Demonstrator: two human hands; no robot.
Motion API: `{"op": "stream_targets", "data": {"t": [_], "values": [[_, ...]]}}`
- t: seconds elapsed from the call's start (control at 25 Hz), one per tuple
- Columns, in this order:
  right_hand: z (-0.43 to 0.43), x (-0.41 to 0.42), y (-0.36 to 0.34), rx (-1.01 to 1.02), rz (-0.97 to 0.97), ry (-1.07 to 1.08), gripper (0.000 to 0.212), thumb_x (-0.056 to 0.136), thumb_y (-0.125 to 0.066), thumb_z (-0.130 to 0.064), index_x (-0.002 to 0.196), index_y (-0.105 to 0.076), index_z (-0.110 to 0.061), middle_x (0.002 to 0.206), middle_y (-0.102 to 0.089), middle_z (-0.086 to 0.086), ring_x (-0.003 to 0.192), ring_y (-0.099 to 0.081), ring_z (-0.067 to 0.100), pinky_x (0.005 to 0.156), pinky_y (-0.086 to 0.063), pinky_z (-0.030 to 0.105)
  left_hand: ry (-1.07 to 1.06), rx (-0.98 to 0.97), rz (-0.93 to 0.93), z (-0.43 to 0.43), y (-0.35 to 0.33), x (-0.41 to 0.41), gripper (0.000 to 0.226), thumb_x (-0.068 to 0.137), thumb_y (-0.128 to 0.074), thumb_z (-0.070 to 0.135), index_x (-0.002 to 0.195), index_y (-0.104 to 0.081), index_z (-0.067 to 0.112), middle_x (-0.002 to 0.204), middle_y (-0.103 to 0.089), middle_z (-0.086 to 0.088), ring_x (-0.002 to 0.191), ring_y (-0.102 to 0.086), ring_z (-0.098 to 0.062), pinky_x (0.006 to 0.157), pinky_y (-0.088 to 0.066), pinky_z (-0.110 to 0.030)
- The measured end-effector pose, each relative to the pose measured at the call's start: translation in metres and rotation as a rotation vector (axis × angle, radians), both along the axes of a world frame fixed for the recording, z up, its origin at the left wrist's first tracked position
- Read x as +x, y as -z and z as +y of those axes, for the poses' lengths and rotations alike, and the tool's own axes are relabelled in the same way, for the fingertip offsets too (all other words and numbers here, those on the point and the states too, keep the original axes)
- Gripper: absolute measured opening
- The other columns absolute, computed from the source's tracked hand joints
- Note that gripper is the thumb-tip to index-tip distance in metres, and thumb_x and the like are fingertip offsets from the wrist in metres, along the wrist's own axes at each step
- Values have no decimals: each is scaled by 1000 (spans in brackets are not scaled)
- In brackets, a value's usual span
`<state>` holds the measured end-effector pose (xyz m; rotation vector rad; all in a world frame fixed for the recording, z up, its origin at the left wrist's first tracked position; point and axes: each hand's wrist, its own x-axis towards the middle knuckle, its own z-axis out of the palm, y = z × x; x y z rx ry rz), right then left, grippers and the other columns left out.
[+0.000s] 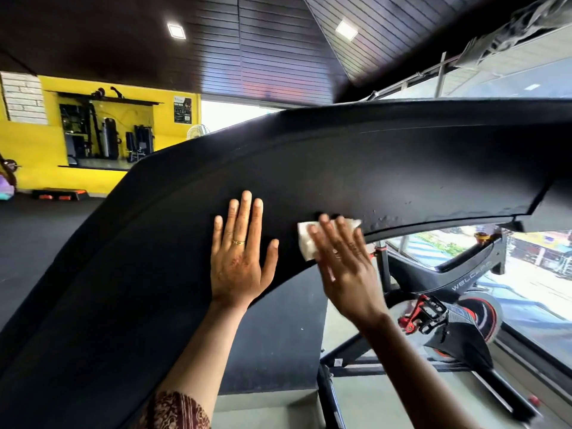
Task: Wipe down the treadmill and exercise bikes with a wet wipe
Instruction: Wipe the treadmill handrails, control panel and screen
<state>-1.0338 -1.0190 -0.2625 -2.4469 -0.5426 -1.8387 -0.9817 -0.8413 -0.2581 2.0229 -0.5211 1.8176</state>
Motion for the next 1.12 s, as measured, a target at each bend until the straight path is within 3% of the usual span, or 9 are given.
{"op": "stream_targets", "data": {"t": [0.16, 0.2, 0.32, 0.4, 0.56, 0.72, 0.92, 1.04, 1.12], "values": [[-56, -9, -23, 475, 7, 83, 46, 101, -31, -24, 142, -39, -5, 153, -24, 11, 143, -18, 29, 117, -14, 48, -24, 5, 27, -2, 0, -1, 60, 93, -38, 36, 144, -30, 5, 151, -25, -11, 140, -24, -28, 117, -6, -37], [-48, -9, -23, 463, 11, 77, 46, 101, -31, -23, 143, -37, -4, 154, -22, 11, 143, -17, 30, 118, -12, 46, -32, 4, 32, -3, 1, -2, 61, 93, -38, 36, 144, -30, 5, 151, -26, -12, 140, -24, -29, 117, -5, -37], [-13, 1, -25, 120, 47, -20, 45, 97, -41, -9, 142, -38, -8, 152, -25, 8, 143, -20, 28, 119, -12, 38, -74, -17, 26, -9, -7, -4, 60, 89, -40, 35, 140, -34, 4, 148, -32, -18, 136, -27, -33, 117, -5, -40], [-26, 5, -44, 99, 4, -15, 49, 94, -38, -2, 142, -38, -8, 151, -27, 9, 143, -21, 27, 118, -16, 42, -70, -15, -7, -19, -28, -7, 57, 88, -42, 35, 137, -39, 6, 144, -31, -18, 134, -29, -35, 117, -5, -41], [-72, 9, -70, 636, -131, 44, 45, 94, -33, -1, 138, -39, 4, 149, -30, 23, 142, -19, 34, 116, -16, 54, 0, 102, -23, -59, -102, -18, 58, 91, -40, 36, 143, -31, 11, 151, -25, -13, 141, -17, -29, 117, -1, -39], [-52, 4, -69, 363, -44, -92, 41, 97, -31, 2, 137, -37, -1, 154, -27, 4, 143, -23, 26, 118, -15, 41, 67, 170, 112, -95, -148, -28, 57, 93, -39, 35, 143, -37, 8, 151, -27, -15, 142, -23, -29, 117, -5, -45], [-81, -29, -129, 685, -93, -25, 33, 102, -33, -8, 127, -49, 8, 142, -41, 17, 135, -34, 37, 114, -23, 53, 180, 206, 283, -134, -208, -37, 48, 93, -40, 29, 127, -57, 1, 135, -53, -18, 128, -47, -34, 111, -22, -48], [-76, -35, -176, 455, 187, -81, 40, 99, -35, -10, 139, -38, -7, 153, -28, -2, 144, -19, 24, 118, -13, 43, 226, 160, 463, -142, -224, -43, 43, 93, -40, 27, 122, -61, 2, 127, -60, -16, 120, -55, -33, 107, -29, -46], [-88, -39, -192, 320, 296, 38, 44, 94, -37, -13, 139, -38, -10, 150, -33, 3, 144, -19, 21, 117, -15, 44, 240, 161, 574, -140, -229, -53, 45, 91, -40, 25, 126, -58, 2, 129, -58, -17, 122, -53, -33, 107, -29, -44]]}}
